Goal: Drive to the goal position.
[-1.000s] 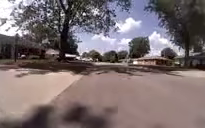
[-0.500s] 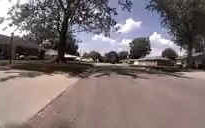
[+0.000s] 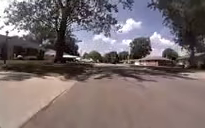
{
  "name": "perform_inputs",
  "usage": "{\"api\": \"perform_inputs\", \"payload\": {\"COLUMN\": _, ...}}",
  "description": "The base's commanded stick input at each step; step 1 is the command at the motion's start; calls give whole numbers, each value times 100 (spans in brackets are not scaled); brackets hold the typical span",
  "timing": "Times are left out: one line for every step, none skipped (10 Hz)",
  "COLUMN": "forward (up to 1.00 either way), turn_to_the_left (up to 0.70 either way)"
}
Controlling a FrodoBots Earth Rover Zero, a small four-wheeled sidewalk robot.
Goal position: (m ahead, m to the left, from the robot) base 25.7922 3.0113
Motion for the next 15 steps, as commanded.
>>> {"api": "perform_inputs", "payload": {"forward": 96, "turn_to_the_left": 0}}
{"api": "perform_inputs", "payload": {"forward": 97, "turn_to_the_left": 0}}
{"api": "perform_inputs", "payload": {"forward": 97, "turn_to_the_left": 0}}
{"api": "perform_inputs", "payload": {"forward": 100, "turn_to_the_left": 0}}
{"api": "perform_inputs", "payload": {"forward": 100, "turn_to_the_left": 0}}
{"api": "perform_inputs", "payload": {"forward": 99, "turn_to_the_left": 0}}
{"api": "perform_inputs", "payload": {"forward": 99, "turn_to_the_left": 0}}
{"api": "perform_inputs", "payload": {"forward": 99, "turn_to_the_left": 0}}
{"api": "perform_inputs", "payload": {"forward": 98, "turn_to_the_left": 0}}
{"api": "perform_inputs", "payload": {"forward": 83, "turn_to_the_left": 0}}
{"api": "perform_inputs", "payload": {"forward": 83, "turn_to_the_left": 0}}
{"api": "perform_inputs", "payload": {"forward": 83, "turn_to_the_left": 0}}
{"api": "perform_inputs", "payload": {"forward": 83, "turn_to_the_left": 0}}
{"api": "perform_inputs", "payload": {"forward": 83, "turn_to_the_left": 0}}
{"api": "perform_inputs", "payload": {"forward": 85, "turn_to_the_left": 0}}
